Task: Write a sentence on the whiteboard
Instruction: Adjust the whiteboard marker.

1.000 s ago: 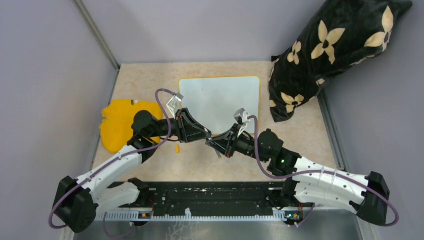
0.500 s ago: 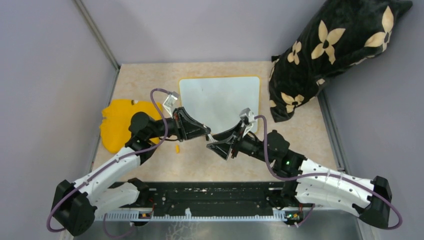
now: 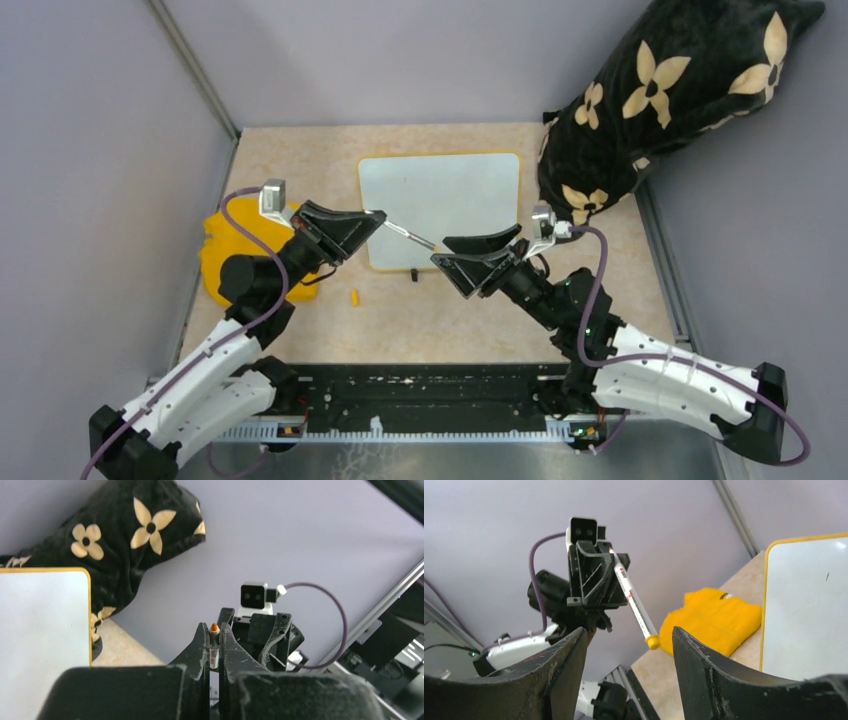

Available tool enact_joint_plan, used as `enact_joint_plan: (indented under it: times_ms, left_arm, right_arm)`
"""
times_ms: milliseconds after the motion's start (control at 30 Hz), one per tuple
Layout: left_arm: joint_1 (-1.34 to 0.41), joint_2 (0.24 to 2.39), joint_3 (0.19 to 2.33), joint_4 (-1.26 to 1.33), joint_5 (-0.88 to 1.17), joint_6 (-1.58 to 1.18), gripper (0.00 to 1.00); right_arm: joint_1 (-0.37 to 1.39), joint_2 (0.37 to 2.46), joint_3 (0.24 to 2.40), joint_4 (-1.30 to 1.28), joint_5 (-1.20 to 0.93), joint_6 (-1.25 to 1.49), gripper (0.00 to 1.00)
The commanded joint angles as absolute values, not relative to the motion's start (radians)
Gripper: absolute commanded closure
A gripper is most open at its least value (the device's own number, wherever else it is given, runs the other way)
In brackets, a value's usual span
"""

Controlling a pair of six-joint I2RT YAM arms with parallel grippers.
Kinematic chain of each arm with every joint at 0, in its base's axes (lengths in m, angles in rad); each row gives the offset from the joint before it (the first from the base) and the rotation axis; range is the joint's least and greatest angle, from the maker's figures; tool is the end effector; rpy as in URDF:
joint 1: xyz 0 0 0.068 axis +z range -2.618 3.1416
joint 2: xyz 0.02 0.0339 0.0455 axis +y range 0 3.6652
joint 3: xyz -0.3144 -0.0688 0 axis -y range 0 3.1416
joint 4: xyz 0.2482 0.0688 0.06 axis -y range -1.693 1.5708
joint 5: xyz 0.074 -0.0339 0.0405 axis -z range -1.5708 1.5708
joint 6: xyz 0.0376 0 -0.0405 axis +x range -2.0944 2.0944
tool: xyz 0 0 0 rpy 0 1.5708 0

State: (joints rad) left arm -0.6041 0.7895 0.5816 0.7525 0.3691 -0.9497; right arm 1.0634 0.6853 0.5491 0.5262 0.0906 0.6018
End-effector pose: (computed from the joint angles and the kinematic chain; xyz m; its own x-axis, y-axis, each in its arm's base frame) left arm 0.1134 -0.0947 0.4007 -0.3892 -0.6529 -0.6497 0.8028 0.1054 -0.5868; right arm 0.0679 0.1152 0.3806 -0.3175 0.5893 -0.7429 -0.7886 0.2711 0.5520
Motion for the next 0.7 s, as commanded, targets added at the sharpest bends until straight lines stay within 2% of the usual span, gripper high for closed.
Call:
enact_joint_plan:
  times_ms: [0, 233, 400, 667]
  left_arm:
    - [-0.603, 0.731, 0.566, 0.822, 0.218, -0.999, 1.00]
    - [-0.602, 0.756, 0.600, 0.876, 0.144, -1.069, 1.00]
    - [-0.603, 0.783, 0.665, 0.875, 0.157, -1.068, 1.00]
    - [-0.603, 0.791, 0.653, 0.939, 0.141, -1.071, 1.00]
  right_arm:
    - [1.056, 0.722, 0.634, 0.635, 0.158, 0.616, 0.38]
    - [1.007, 0.844, 0.830, 0.551, -0.039, 0.677, 0.35]
    - [0.919, 0.893, 0.852, 0.635, -0.224, 0.812, 0.34]
    - [0.911, 0.930, 0.882, 0.622, -0.275, 0.811, 0.34]
